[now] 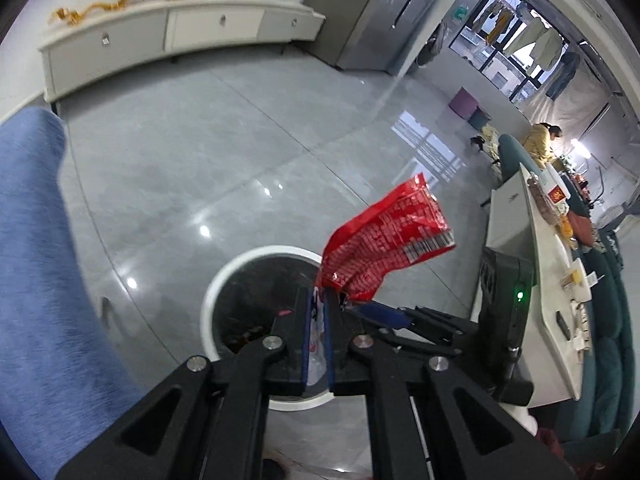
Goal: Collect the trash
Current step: 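Carry both items over the trash bin and open both tools to drop them, then move both open tools back toward the remaining wrappers on the rug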
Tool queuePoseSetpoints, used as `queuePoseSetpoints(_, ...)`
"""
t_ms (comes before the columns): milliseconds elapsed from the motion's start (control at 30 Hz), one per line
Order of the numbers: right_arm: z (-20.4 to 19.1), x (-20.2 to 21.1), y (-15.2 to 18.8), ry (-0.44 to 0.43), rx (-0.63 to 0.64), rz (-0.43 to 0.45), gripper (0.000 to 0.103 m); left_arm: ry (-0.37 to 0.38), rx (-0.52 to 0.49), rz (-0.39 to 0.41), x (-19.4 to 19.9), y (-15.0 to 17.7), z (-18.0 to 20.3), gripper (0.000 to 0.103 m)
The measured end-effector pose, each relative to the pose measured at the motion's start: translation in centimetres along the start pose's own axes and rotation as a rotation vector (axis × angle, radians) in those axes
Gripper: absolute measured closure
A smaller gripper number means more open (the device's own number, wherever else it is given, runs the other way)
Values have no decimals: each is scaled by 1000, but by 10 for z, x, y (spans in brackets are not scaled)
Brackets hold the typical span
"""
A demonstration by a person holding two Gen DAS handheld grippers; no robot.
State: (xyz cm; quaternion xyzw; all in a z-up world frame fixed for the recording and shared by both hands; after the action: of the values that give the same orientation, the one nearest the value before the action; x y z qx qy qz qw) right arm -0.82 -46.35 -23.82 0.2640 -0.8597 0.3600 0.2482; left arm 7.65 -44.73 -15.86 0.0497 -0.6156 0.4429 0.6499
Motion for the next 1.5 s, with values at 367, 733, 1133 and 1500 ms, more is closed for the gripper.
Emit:
queuePoseSetpoints(367, 7, 14, 1, 37, -21, 17, 59, 18, 24, 16, 0, -3, 1, 43)
queuePoseSetpoints(733, -3, 51, -14, 71, -11, 101, 59, -30, 18, 115, 47, -6, -4, 43)
queuePoseSetpoints(1133, -78, 85, -32, 16, 121, 170, 59, -184, 62, 277, 130, 18, -67, 46)
queuePoseSetpoints(1500, -200, 66, -34, -132, 299, 131, 59, -332, 297, 367, 208, 86, -209, 56)
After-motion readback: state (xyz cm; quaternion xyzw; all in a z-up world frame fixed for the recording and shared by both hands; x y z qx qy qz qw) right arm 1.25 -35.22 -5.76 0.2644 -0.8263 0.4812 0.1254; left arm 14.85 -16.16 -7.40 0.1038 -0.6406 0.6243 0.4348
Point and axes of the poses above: each gripper's, at about its wrist camera, not at the fingertips, and x roughly against the way its jaws point, z to its right, y to its underside, the point moved 9 cm from there along -x, roughly the way its jaws point, and after that the axes turned 10 degrees about -y, right-handed, at the moved point
